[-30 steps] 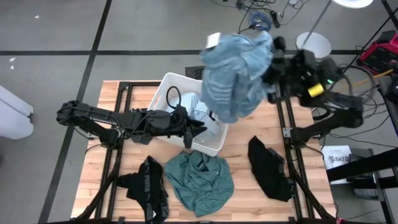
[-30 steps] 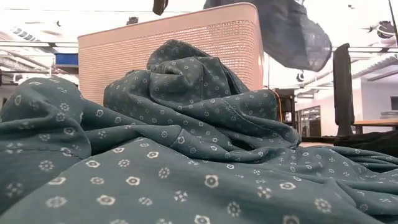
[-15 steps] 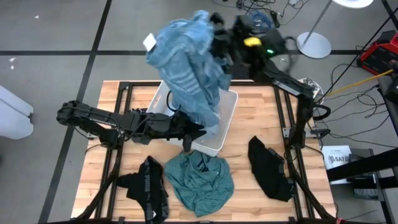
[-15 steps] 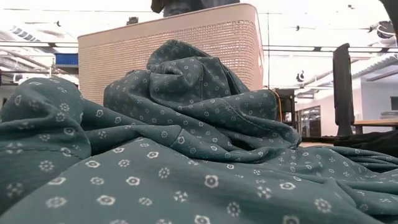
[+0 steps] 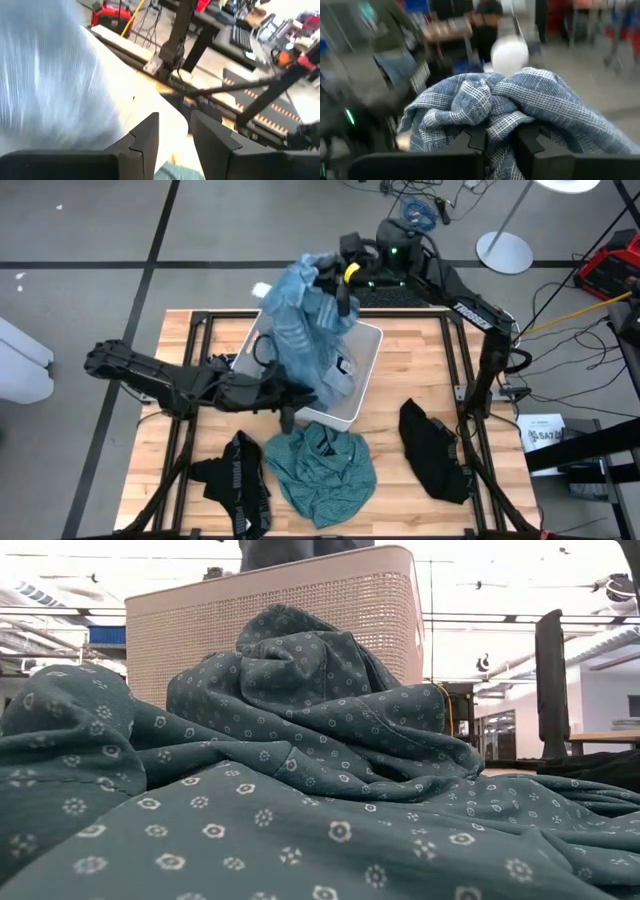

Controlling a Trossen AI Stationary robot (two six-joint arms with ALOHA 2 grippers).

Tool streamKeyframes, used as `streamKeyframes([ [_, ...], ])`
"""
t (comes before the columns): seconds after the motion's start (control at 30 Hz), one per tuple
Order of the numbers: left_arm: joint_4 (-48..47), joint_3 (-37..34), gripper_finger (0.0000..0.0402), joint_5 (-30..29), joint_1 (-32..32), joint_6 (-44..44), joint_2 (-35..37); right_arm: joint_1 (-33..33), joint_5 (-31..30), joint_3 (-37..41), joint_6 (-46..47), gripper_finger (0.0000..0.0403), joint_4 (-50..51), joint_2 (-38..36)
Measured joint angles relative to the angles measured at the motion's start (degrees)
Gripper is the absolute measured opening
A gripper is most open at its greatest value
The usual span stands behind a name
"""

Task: Sort clothes
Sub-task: Put the blue polo shirt into the white laundry organizer

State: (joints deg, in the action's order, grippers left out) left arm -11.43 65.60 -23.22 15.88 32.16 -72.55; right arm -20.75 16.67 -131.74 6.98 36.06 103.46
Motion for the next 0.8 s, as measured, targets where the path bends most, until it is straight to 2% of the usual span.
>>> streamKeyframes([
  [0.23,-10.2,0.0,0.0113,-0.8,3.8,1.9,6.6,-1.1,-2.1,0.0,-2.5,0.0035,15.3,-0.6],
  [0.33,-12.2,0.0,0.0113,-4.2,5.5,2.0,9.8,-0.2,-0.1,2.3,-3.5,0.0035,18.7,-0.5],
  [0.43,-13.3,0.0,0.0113,-9.8,7.3,2.0,13.5,0.4,5.2,6.9,-4.6,0.0035,20.3,-0.3],
  [0.5,-13.7,0.0,0.0113,-13.9,8.0,1.8,15.5,0.8,8.9,11.1,-4.6,0.0035,19.8,-0.3],
  [0.6,-13.6,0.0,0.0113,-17.0,8.7,0.5,17.8,2.0,9.8,18.5,-4.1,0.0035,17.0,-0.3],
  [0.67,-13.6,0.0,0.0113,-17.4,8.7,-0.1,18.7,3.0,7.9,23.8,-3.2,0.0035,13.2,-0.3],
  [0.8,-13.6,0.0,0.0113,-17.6,8.6,-1.2,19.1,5.0,0.5,33.3,1.6,0.0035,2.3,-0.3],
])
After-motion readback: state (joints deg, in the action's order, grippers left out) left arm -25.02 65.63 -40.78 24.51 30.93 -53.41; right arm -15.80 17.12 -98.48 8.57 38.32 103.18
